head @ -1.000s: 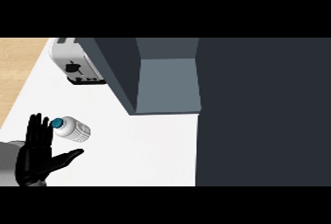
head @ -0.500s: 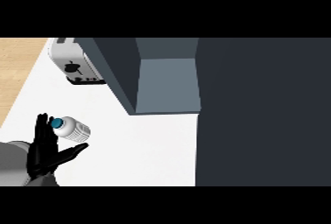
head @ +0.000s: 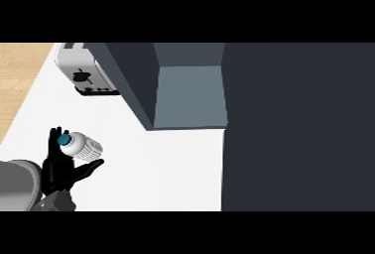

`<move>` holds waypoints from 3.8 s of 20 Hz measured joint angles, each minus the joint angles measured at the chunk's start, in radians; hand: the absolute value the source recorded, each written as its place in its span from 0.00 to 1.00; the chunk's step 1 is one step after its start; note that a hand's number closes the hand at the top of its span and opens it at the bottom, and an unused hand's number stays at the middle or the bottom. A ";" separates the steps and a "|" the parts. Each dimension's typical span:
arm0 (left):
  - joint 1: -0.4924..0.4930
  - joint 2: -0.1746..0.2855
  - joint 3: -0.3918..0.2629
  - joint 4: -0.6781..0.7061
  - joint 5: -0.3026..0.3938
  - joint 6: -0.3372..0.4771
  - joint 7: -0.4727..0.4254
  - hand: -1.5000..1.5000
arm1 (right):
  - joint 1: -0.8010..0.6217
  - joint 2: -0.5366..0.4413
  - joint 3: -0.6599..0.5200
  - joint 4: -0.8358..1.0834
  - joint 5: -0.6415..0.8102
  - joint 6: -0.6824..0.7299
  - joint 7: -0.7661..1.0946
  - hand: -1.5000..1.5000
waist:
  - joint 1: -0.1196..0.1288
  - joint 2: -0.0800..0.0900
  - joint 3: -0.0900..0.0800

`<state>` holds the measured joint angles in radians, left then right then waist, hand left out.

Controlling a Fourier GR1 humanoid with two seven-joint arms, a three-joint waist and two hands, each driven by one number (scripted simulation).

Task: Pick up the bottled water, place it into the cabinet and close the cabinet

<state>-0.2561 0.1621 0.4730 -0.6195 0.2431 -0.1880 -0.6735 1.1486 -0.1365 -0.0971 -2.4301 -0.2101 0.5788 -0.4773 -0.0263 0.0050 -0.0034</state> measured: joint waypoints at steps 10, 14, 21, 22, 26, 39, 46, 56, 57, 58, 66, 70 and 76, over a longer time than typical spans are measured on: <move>-0.085 0.025 0.032 0.155 0.055 -0.146 -0.076 1.00 | 0.014 -0.002 -0.016 0.003 -0.003 -0.001 -0.014 0.00 | 0.001 0.000 0.000; -0.106 0.034 0.034 0.184 0.065 -0.167 -0.084 1.00 | -0.012 -0.004 -0.023 0.006 -0.005 -0.002 -0.001 0.00 | 0.007 -0.001 0.001; -0.129 0.015 0.022 0.196 0.055 -0.124 -0.150 1.00 | 0.007 0.004 -0.025 0.008 -0.007 0.006 -0.009 0.00 | 0.006 -0.003 0.001; -0.131 0.010 0.015 0.193 0.050 -0.122 -0.158 1.00 | -0.001 0.004 -0.023 0.008 -0.007 0.004 -0.005 0.00 | 0.008 -0.002 0.001; -0.121 -0.073 -0.053 0.157 0.003 -0.104 -0.194 1.00 | 0.002 0.007 -0.012 0.006 -0.007 0.002 -0.006 0.00 | 0.012 -0.005 0.002; -0.077 -0.158 -0.323 -0.127 0.047 -0.047 -0.113 1.00 | -0.022 0.009 -0.011 0.008 -0.008 -0.011 -0.004 0.00 | 0.031 -0.015 0.004; -0.019 -0.161 -0.554 -0.429 0.149 0.093 0.040 1.00 | -0.042 0.006 -0.013 0.013 -0.006 -0.017 0.001 0.00 | 0.037 -0.017 0.004; -0.039 -0.162 -0.911 -0.829 0.179 0.519 0.306 1.00 | -0.082 -0.007 -0.037 0.019 -0.014 -0.019 0.018 0.00 | 0.026 -0.011 0.004; -0.067 -0.162 -0.927 -0.847 0.178 0.563 0.332 1.00 | -0.085 -0.006 -0.035 0.019 -0.015 -0.018 0.022 0.00 | 0.023 -0.010 0.004; -0.086 -0.162 -0.958 -0.867 0.174 0.618 0.354 1.00 | -0.089 -0.006 -0.034 0.018 -0.016 -0.017 0.025 0.00 | 0.021 -0.010 0.004; -0.328 -0.162 -1.044 -0.825 0.192 0.928 0.442 1.00 | -0.116 -0.010 -0.051 0.018 -0.025 -0.011 0.049 0.00 | 0.003 -0.005 0.003; -0.403 -0.160 -1.048 -0.747 0.200 0.992 0.436 1.00 | -0.124 -0.020 -0.092 0.021 -0.034 -0.003 0.050 0.00 | 0.001 -0.004 0.003; -0.502 -0.158 -1.017 -0.616 0.212 0.998 0.442 1.00 | -0.138 -0.015 -0.106 0.024 -0.047 0.001 0.067 0.00 | 0.001 -0.003 0.002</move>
<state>-0.7578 0.0041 -0.5436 -1.2355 0.4549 0.8102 -0.2317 1.0109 -0.1519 -0.2036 -2.4059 -0.2569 0.5801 -0.4103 -0.0255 0.0020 -0.0014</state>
